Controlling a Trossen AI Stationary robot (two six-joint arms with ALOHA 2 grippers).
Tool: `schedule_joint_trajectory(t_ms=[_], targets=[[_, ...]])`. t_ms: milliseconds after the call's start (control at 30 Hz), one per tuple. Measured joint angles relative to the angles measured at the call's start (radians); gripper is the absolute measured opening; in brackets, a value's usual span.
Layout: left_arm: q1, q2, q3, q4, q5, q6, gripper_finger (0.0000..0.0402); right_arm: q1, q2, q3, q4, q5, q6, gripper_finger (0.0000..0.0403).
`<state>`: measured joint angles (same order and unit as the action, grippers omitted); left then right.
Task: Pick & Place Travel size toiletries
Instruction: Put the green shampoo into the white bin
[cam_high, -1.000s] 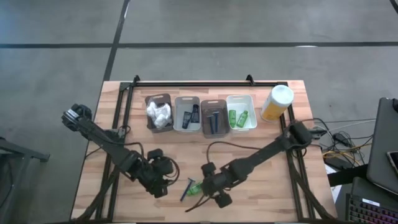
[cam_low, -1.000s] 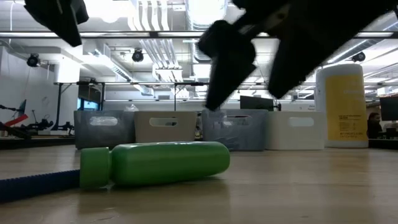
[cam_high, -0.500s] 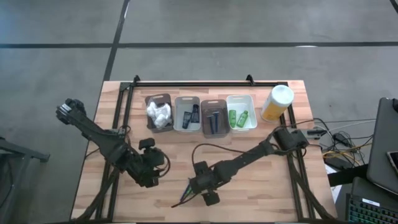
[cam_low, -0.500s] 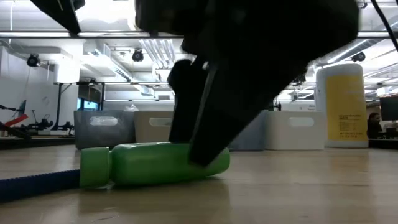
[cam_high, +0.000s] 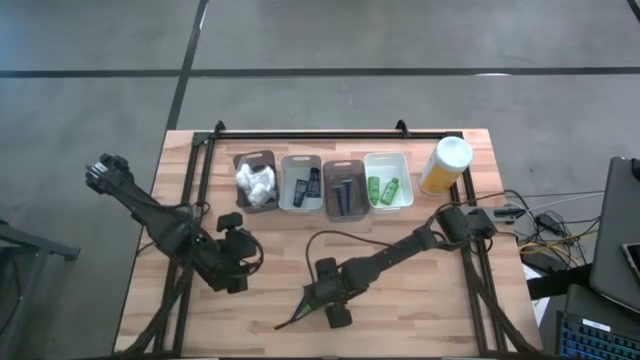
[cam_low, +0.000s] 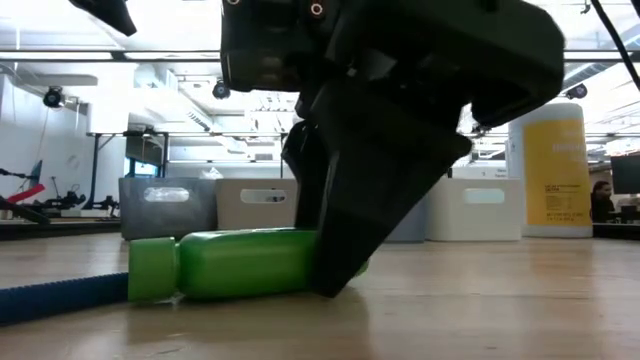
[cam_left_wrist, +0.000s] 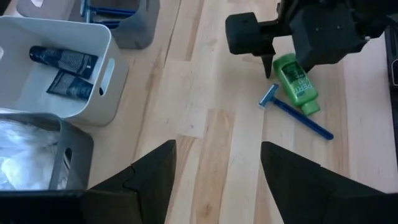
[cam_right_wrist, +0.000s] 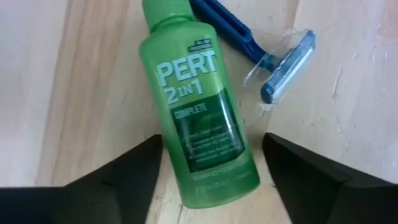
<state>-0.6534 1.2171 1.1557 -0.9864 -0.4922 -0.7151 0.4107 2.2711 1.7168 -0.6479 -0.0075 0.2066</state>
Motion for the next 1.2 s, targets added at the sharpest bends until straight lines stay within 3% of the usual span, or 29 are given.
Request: schedule_joint_trajectory(t_ms=[200,300,467,600,800,867,1033,1200], targets=[[0.0,-0.008,0.0,0.0,-0.012,0.006,0.0239,0.002,0.0,0.043,-0.038,-0.005,0.03,0.0182],[0.001,-0.009,0.0,0.0,-0.026,0.016,0.0239,0.002,-0.002,0.098,-0.155,-0.005,0.103,0.0142],[0.004,-0.014,-0.001,0.0,-0.086,0.044,0.0239,0.021,-0.022,0.214,-0.388,0.013,0.25,0.0139],[0.029,-0.022,-0.001,0.001,-0.112,0.07,0.0239,0.07,-0.097,0.264,-0.564,0.125,0.588,0.0142],[0.098,-0.039,-0.001,0.003,-0.12,0.142,0.0239,0.148,-0.269,0.238,-0.91,0.386,1.453,0.0154],[0.129,-0.047,-0.001,0.014,-0.123,0.168,0.0239,0.152,-0.338,0.18,-0.925,0.415,1.636,0.015],[0.198,-0.065,-0.001,0.029,-0.118,0.216,0.0239,0.039,-0.524,-0.032,-0.909,0.442,1.723,0.0148],[0.247,-0.072,-0.001,0.028,-0.071,0.225,0.0239,-0.202,-0.716,-0.261,-0.749,0.418,1.51,0.0148]])
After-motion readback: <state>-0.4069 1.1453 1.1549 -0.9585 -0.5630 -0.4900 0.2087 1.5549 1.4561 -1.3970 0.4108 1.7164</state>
